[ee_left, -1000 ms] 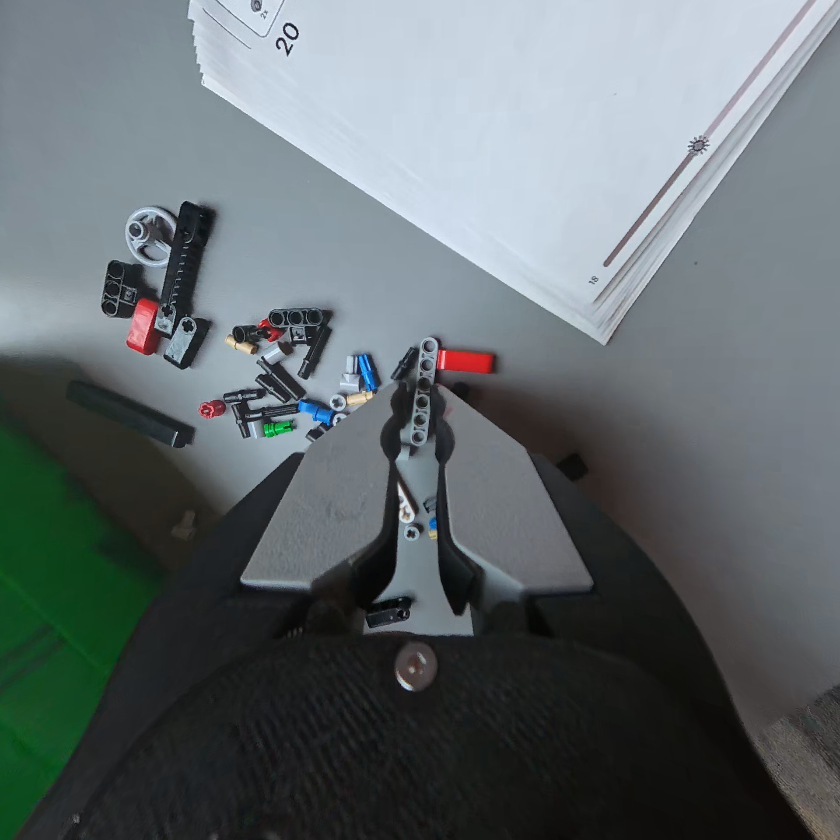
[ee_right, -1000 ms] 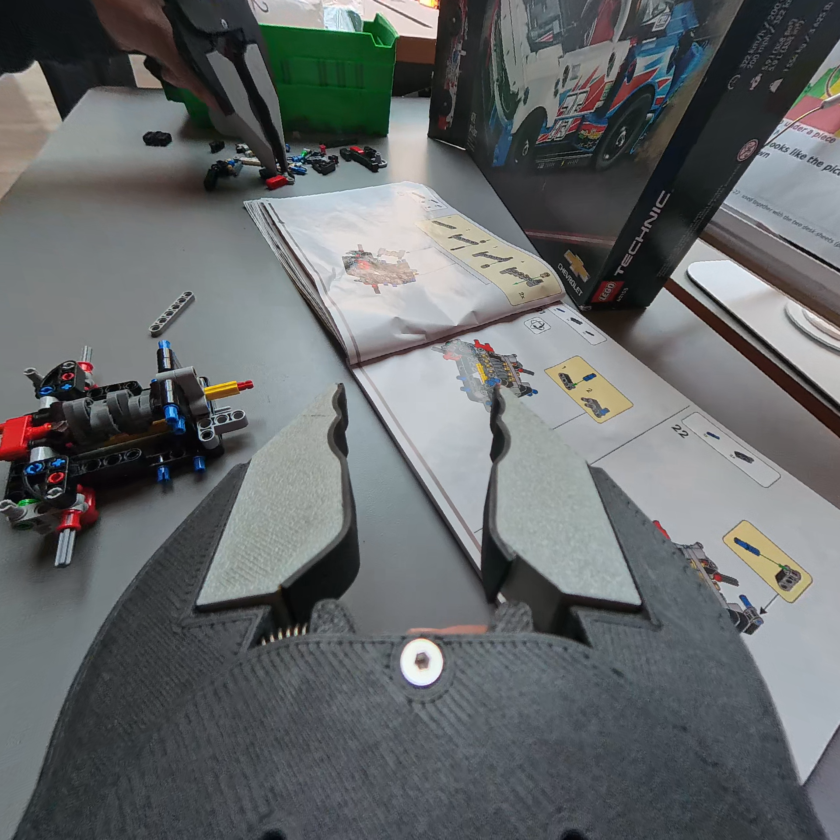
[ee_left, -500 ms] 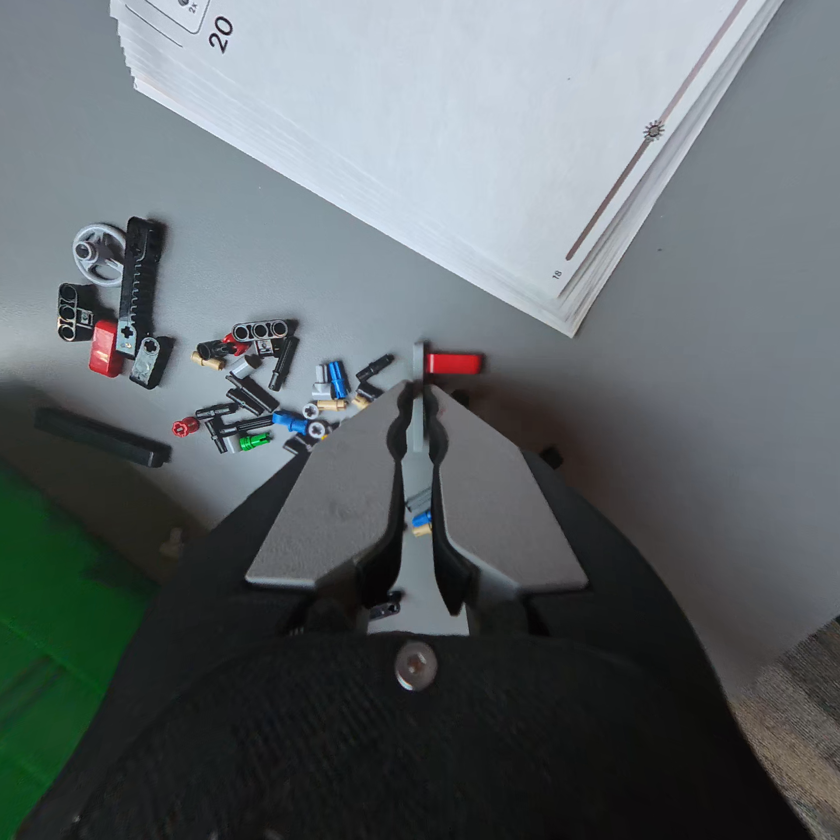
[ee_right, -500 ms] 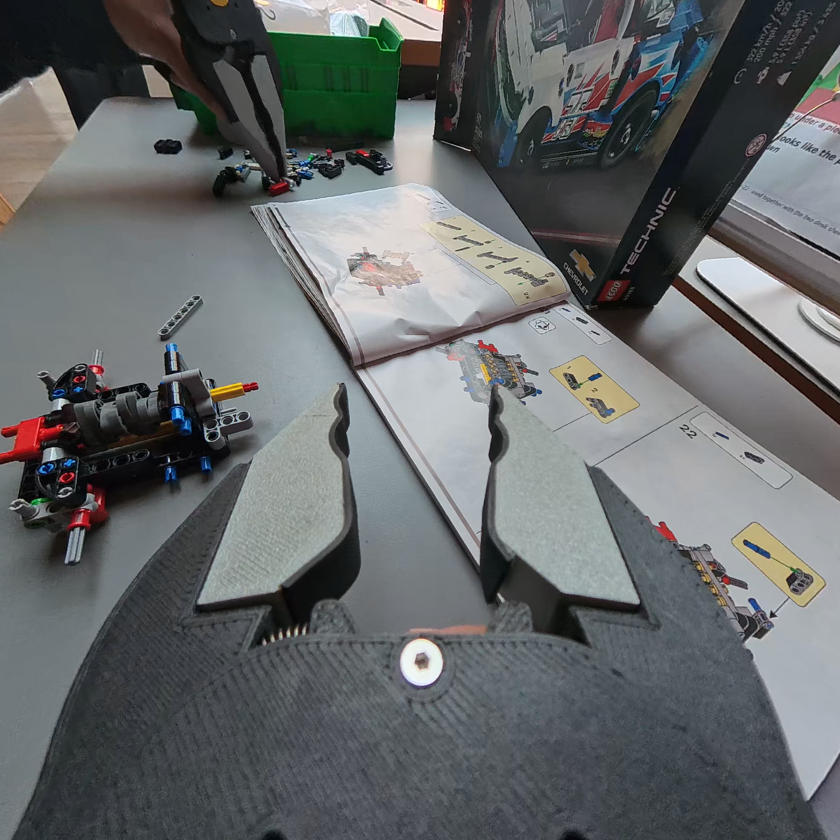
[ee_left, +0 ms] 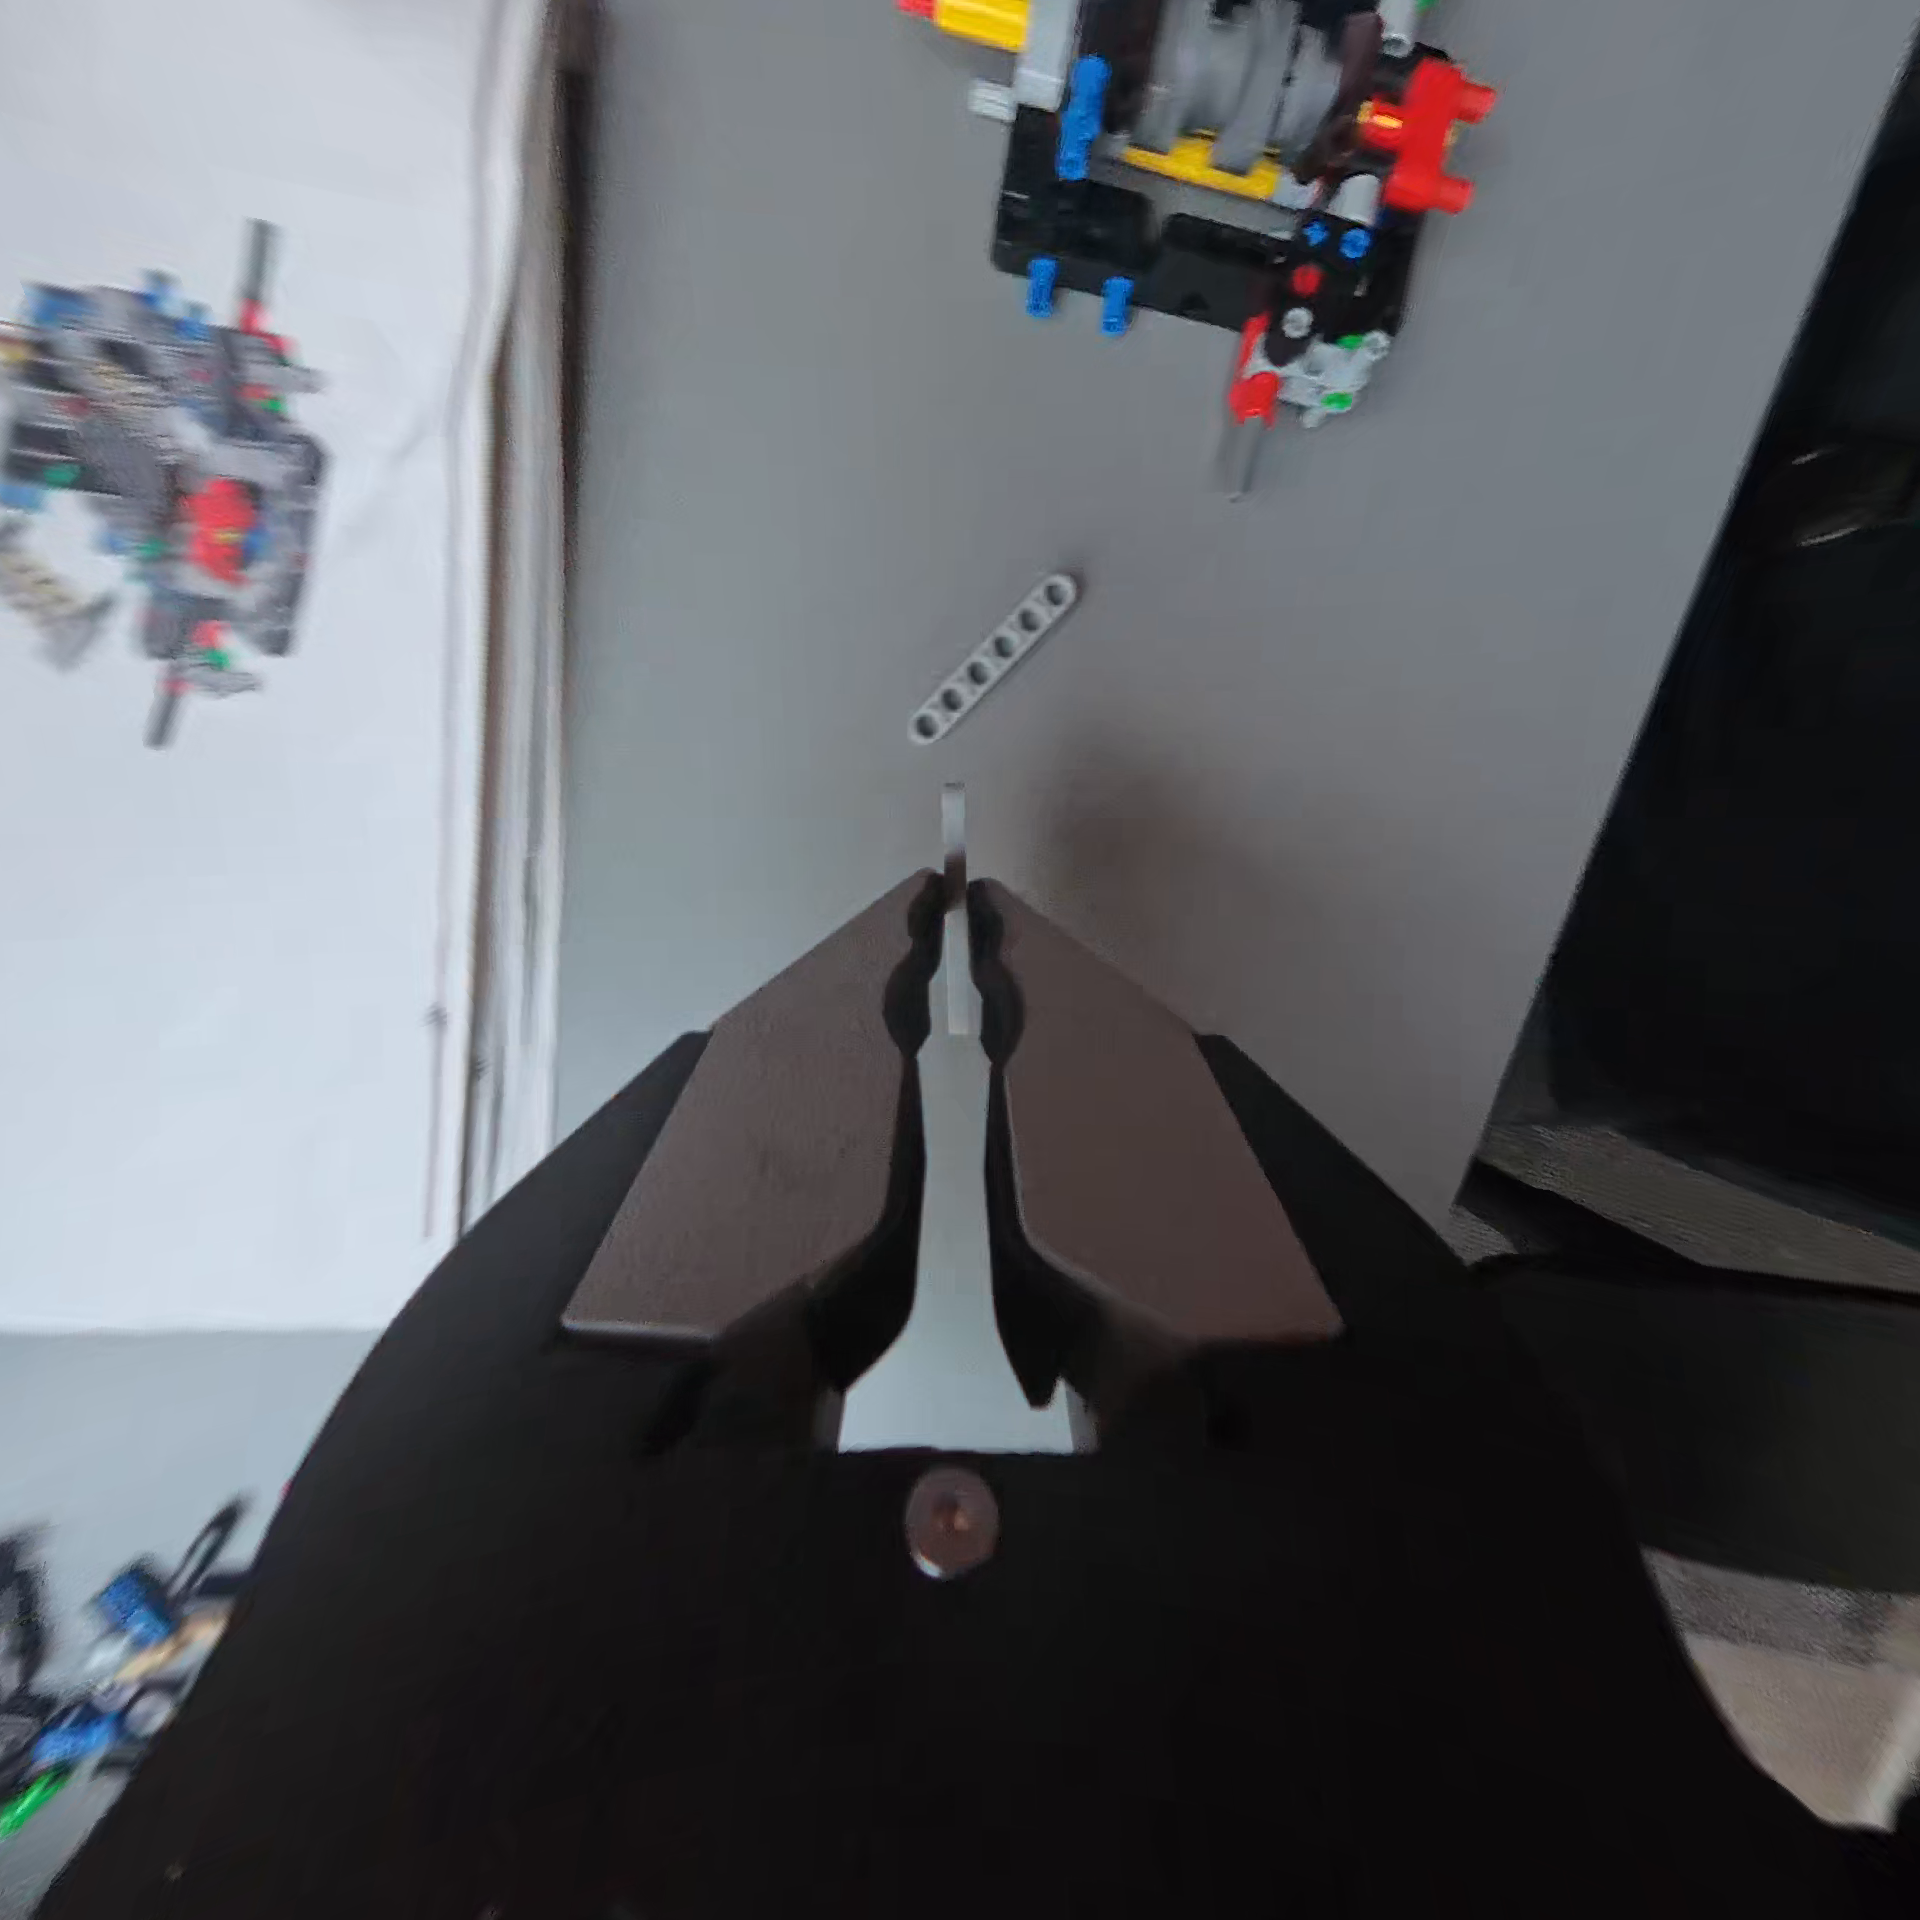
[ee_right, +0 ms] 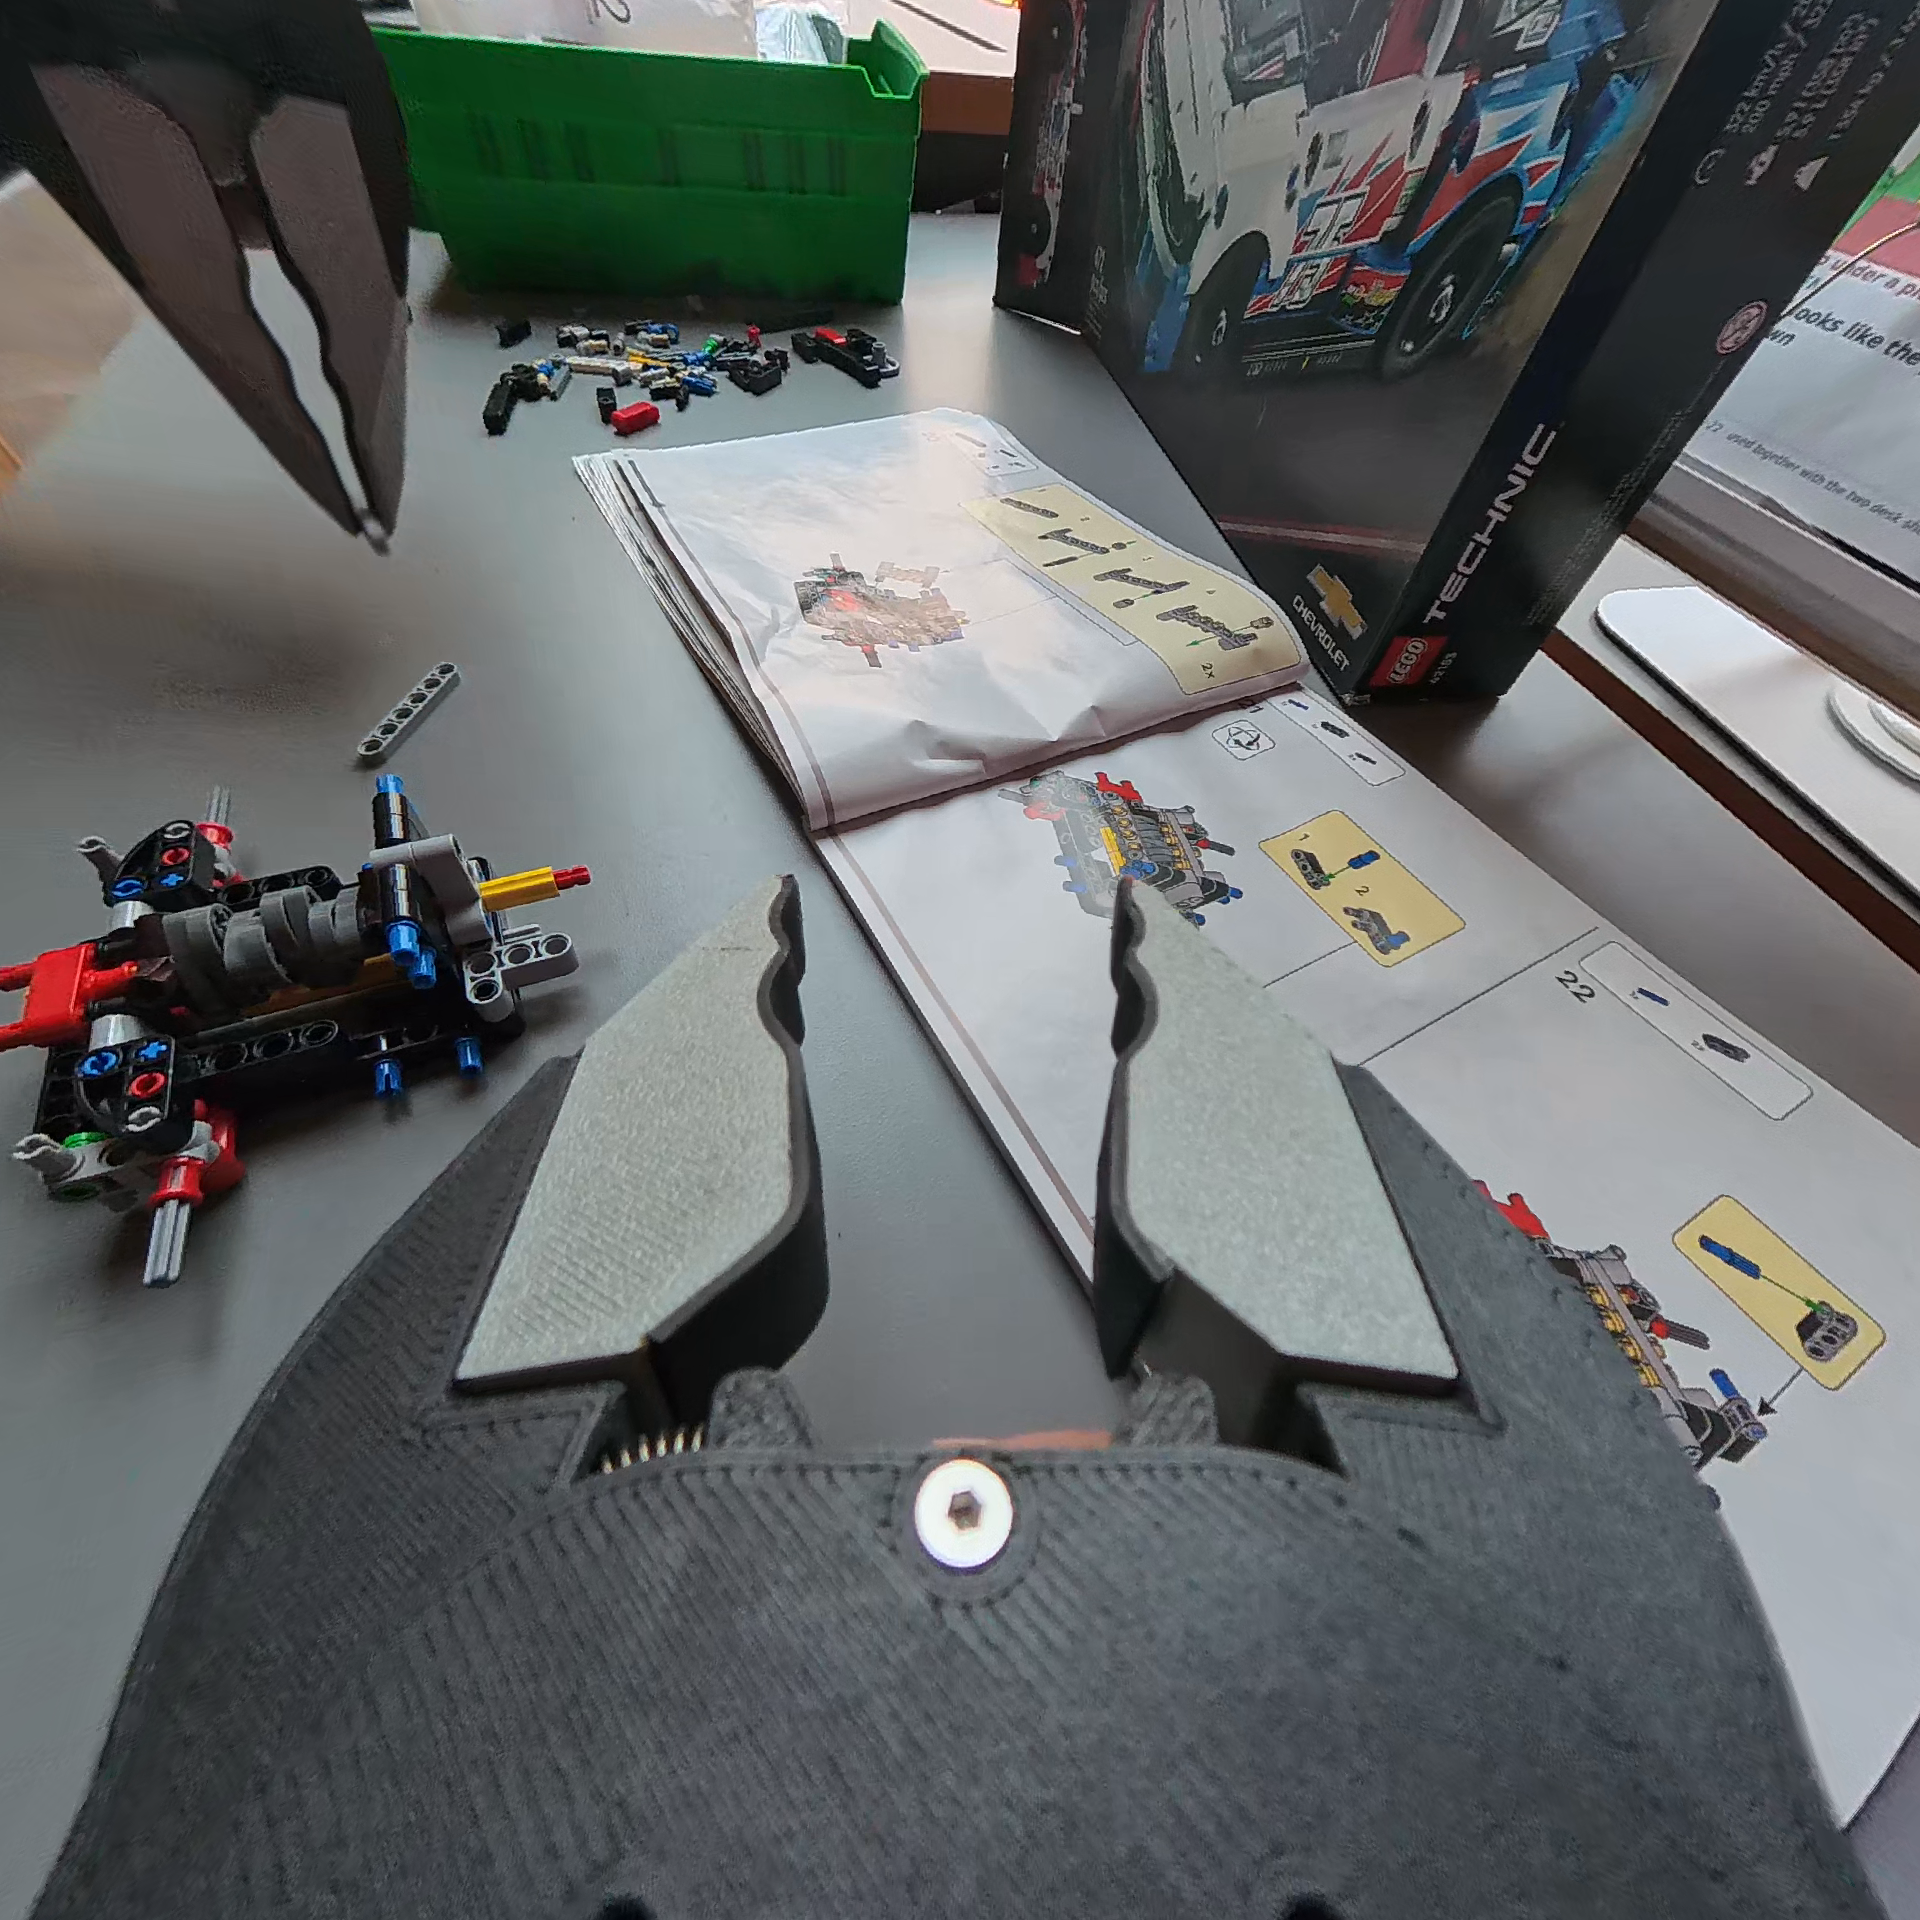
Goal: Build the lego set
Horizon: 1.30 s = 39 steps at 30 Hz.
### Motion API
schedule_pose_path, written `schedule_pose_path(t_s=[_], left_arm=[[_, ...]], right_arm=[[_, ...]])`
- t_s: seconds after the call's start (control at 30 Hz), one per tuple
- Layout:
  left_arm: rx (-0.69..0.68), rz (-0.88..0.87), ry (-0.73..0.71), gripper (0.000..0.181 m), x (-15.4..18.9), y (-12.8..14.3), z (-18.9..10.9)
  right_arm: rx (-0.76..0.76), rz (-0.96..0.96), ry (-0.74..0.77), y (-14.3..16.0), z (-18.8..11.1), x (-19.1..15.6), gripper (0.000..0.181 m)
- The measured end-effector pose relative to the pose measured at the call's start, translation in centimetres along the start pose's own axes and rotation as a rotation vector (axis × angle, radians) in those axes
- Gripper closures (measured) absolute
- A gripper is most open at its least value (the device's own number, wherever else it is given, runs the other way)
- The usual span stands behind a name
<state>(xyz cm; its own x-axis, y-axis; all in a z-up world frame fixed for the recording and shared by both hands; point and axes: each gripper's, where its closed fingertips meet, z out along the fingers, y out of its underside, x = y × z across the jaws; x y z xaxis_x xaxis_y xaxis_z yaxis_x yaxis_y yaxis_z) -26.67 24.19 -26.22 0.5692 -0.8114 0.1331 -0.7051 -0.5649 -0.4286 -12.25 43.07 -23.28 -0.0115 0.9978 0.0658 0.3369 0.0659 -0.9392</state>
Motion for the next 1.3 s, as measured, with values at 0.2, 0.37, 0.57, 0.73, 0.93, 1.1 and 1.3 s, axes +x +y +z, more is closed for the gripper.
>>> schedule_pose_path(t_s=[0.2, 0.37, 0.57, 0.73, 0.93, 1.1, 1.3], left_arm=[[-0.039, -0.095, 0.172, 0.157, 0.9, -0.7, 3.2], [-0.022, -0.081, 0.11, 0.15, -0.1, -1.2, 2.2], [0.165, -0.08, -0.097, 0.144, -3.6, -2.5, -2.7], [0.512, -0.145, -0.275, 0.13, -8.1, -5.2, -6.3], [0.308, -0.082, -0.048, 0.152, -1.9, -0.5, -2.4], [0.204, -0.046, -0.043, 0.154, 1.3, 2.1, 0.6], [0.183, -0.019, -0.061, 0.164, 0.8, 2.5, 1.9]], right_arm=[[-0.014, -0.014, 0.001, 0.2, 0.0, -0.2, 0.127], [-0.023, -0.021, -0.002, 0.4, 0.0, -0.4, 0.127], [-0.021, -0.025, -0.004, 0.3, -0.1, -0.4, 0.127], [-0.018, -0.017, 0.001, 0.3, -0.1, -0.3, 0.122], [-0.01, -0.001, 0.014, 0.2, -0.2, 0.0, 0.122], [-0.036, 0.006, 0.001, 0.5, 0.1, 0.0, 0.122], [-0.031, 0.004, 0.01, 0.5, 0.0, 0.0, 0.123]])
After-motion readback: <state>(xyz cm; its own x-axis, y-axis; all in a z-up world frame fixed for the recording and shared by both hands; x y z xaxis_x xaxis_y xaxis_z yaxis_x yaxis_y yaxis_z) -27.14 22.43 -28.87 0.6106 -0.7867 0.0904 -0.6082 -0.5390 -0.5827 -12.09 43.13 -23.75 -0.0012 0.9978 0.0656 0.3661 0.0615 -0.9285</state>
